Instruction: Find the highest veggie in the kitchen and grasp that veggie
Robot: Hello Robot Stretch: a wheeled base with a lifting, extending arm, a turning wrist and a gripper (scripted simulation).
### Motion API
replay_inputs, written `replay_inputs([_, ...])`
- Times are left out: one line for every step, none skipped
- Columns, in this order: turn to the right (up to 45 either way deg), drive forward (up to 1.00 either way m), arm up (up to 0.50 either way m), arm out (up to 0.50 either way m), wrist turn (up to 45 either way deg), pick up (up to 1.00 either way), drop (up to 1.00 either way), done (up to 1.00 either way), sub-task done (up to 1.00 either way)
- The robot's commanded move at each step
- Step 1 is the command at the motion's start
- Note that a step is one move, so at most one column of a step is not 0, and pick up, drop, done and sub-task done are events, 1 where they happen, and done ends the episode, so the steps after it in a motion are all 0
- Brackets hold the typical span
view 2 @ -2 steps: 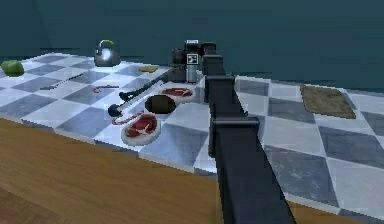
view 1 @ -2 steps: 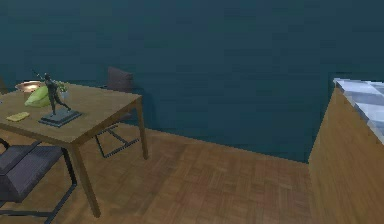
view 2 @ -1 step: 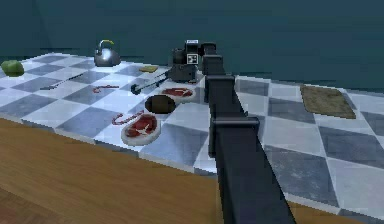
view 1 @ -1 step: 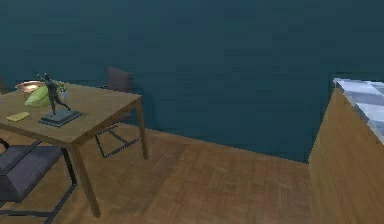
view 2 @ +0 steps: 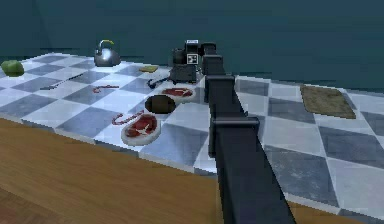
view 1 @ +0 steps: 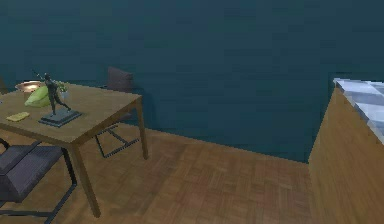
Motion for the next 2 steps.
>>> replay_inputs([0.0, 0.0, -0.1, 0.0, 0.0, 0.0, 0.0, 0.0, 0.0])
replay_inputs([0.0, 0.0, 0.0, 0.0, 0.0, 1.0, 0.0, 0.0, 0.0])
